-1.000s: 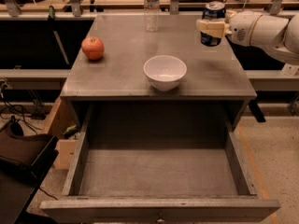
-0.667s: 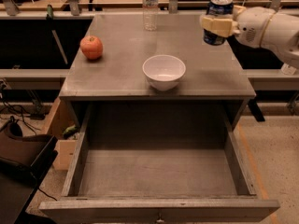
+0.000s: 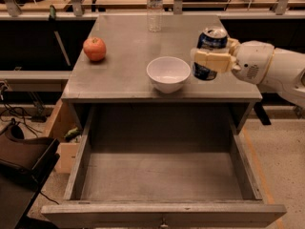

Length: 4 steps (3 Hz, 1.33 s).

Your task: Place pepsi can into top drawer

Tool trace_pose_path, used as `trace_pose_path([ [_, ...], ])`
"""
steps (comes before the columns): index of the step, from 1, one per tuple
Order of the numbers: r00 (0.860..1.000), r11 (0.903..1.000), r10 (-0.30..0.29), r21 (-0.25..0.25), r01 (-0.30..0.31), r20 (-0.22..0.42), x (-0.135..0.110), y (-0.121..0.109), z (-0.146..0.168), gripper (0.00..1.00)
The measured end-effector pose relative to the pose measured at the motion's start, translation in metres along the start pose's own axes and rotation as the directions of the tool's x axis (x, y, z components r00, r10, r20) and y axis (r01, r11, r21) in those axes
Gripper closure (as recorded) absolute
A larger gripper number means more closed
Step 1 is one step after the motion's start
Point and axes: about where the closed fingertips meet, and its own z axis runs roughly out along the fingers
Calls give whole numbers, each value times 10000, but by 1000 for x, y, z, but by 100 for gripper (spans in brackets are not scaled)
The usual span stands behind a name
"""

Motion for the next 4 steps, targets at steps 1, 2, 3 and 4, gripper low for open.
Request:
trace_pose_path([
  [1, 9983, 9801, 584, -1902, -570, 22, 31, 50, 2, 100],
  [2, 9983, 9704, 590, -2345, -579, -22, 32, 61, 1, 100],
  [3, 9981, 9711, 614, -2306, -613, -69, 41, 67, 3, 100],
  [4, 9981, 9720, 569, -2269, -606, -227, 76, 88, 2, 100],
])
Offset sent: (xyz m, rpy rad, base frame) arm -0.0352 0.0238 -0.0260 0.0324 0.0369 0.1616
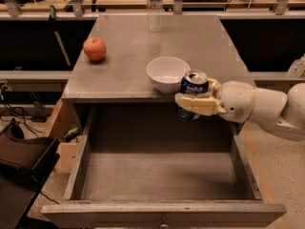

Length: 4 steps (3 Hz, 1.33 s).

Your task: Place pepsi can into top drawer

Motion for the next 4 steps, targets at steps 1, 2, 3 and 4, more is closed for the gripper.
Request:
trace_pose_path([
  [1, 9996, 9996, -16, -282, 9, -265, 61, 21, 19, 100],
  [2, 9976, 9976, 2, -685, -50, -692, 119, 28, 43, 100],
  [3, 9961, 9935, -38, -1140, -63, -880, 160, 23, 69, 100],
  [4, 9964, 9904, -86, -1383, -32, -848, 193, 20, 89, 100],
])
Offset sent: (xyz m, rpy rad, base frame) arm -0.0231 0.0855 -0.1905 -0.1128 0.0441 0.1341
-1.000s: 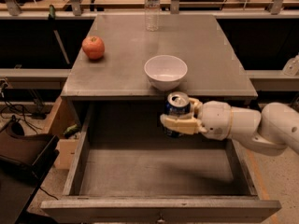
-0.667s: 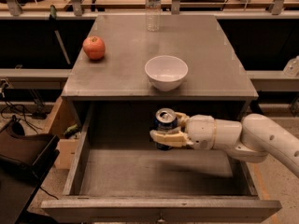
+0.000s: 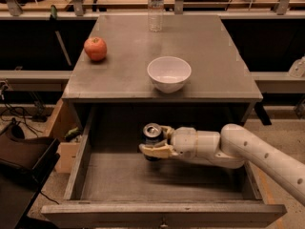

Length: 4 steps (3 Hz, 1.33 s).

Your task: Place pepsi can into top drawer

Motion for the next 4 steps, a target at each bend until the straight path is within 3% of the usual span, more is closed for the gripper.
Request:
trace_pose_path([
  [1, 9998, 9999, -110, -78, 109, -138, 26, -1, 20, 100],
  [2, 9998, 9999, -115, -102, 113, -134, 26, 0, 22, 84],
  [4, 9998, 9998, -123, -187, 121, -122, 26, 2, 26, 38],
])
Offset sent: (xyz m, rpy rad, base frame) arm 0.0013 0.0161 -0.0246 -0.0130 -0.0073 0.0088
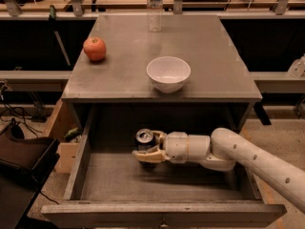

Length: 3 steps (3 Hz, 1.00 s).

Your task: Place pepsi can into top drawer

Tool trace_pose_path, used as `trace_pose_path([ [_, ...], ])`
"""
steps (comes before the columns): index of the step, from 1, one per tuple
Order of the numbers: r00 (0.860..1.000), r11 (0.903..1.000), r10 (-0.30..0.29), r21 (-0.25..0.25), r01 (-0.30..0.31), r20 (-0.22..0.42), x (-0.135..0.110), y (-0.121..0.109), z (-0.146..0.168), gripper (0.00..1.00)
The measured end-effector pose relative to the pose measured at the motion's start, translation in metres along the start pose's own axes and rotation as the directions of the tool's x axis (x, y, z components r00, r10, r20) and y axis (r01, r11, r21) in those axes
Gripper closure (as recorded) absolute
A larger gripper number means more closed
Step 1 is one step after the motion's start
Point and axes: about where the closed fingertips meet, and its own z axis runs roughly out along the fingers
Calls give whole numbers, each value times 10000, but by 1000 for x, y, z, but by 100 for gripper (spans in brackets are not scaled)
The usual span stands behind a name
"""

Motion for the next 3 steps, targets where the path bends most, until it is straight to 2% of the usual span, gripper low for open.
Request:
trace_pose_path([
  [1, 10000, 10000, -4, -39, 4, 6, 0, 1, 2, 15],
  [2, 10000, 10000, -8, -79, 8, 12, -1, 2, 4, 0],
  [3, 10000, 10000, -8, -80, 9, 12, -1, 2, 4, 0],
])
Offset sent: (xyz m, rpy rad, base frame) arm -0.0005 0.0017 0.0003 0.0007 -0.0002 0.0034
